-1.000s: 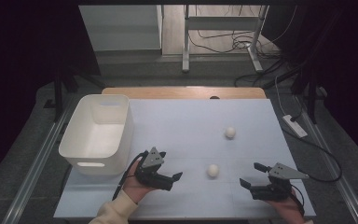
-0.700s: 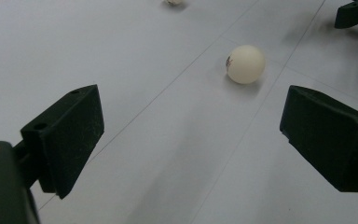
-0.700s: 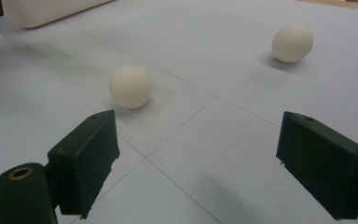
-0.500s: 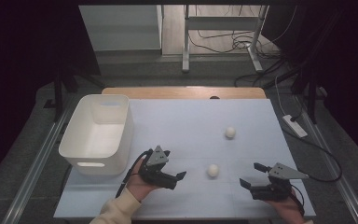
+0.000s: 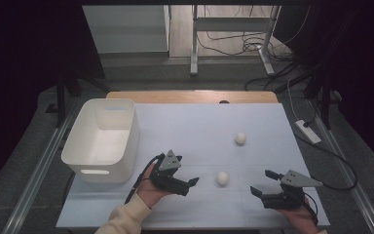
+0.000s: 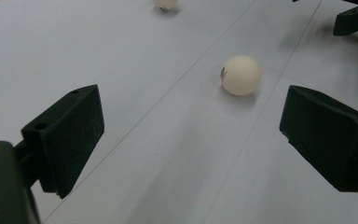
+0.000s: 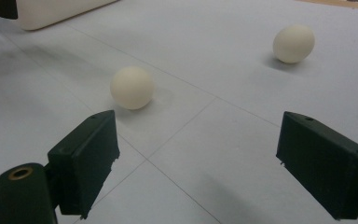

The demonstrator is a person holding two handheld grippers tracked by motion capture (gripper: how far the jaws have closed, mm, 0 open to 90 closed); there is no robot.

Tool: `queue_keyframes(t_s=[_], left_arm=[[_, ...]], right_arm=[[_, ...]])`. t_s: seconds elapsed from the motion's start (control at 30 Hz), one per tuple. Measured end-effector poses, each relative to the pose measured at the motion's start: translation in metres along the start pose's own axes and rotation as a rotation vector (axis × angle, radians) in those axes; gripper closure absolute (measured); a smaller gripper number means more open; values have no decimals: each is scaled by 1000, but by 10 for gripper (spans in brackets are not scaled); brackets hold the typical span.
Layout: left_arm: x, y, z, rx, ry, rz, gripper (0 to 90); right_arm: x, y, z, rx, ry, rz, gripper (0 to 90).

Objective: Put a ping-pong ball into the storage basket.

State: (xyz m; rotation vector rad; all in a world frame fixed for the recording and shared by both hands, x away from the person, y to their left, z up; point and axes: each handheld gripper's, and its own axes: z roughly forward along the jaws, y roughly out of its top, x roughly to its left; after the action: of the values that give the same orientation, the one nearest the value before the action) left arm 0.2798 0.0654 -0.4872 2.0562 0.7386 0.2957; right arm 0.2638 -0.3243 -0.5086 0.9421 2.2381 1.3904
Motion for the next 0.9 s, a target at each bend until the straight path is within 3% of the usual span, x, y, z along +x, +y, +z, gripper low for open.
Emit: queue_keyframes(t_s=[0.9], left_arm=[[-7, 17, 17, 2, -30, 26, 75]], right_arm=[[-1, -1, 1, 7, -2, -4, 128]])
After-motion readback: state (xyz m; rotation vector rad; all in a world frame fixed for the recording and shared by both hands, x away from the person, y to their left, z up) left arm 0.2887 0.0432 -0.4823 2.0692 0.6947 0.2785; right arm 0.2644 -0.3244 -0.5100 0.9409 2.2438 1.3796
